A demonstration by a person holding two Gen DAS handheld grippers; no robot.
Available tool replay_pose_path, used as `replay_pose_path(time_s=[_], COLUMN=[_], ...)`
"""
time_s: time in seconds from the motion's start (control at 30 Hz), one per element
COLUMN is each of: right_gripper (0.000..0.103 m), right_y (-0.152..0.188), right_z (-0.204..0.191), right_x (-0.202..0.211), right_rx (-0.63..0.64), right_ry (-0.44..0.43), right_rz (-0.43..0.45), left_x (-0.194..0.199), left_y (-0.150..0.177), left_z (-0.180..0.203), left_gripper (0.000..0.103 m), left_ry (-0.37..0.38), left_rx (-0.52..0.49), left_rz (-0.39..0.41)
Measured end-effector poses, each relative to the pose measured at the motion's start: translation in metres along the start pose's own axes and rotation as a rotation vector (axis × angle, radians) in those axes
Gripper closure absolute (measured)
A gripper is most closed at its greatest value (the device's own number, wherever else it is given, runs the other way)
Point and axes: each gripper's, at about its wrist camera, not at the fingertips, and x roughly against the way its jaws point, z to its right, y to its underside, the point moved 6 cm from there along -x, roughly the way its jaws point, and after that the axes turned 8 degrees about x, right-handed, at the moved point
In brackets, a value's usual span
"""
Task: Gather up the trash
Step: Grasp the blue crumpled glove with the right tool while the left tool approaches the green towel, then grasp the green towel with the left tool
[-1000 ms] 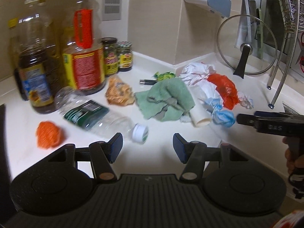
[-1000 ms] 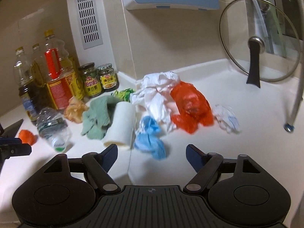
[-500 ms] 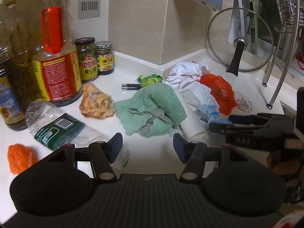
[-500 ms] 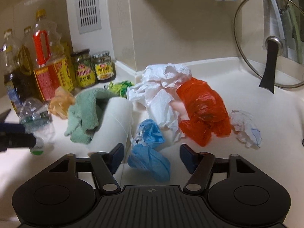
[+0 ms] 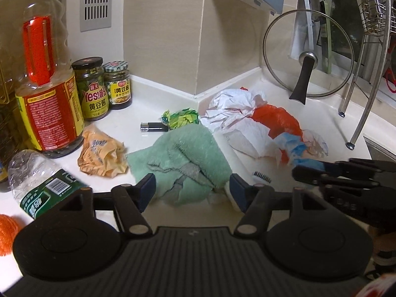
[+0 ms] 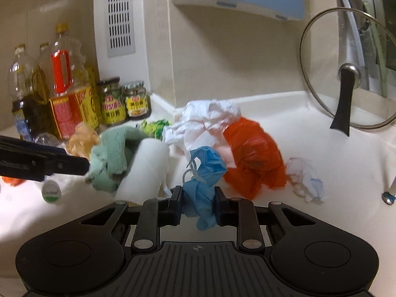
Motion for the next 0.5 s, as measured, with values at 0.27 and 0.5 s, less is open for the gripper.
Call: replay_pose_path(time_s=[0.27, 0.5], right_gripper=[0.077, 0.077], right_y=[-0.009, -0.009], right_z=[0.017, 0.033], right_x=[0.022, 0.036], right_rx=[-0.09, -0.146], right_ry=[0.023, 0.042], right_rz=[0.035, 0.035], left_x=[-0.017, -0.041], left_y=[-0.016, -0.025], left_z=[0.008, 0.008], left_gripper=[0.031, 0.028], left_ry=[-0.001, -0.044], left_rx=[-0.007, -0.007], left_rz=[0.02, 0.015])
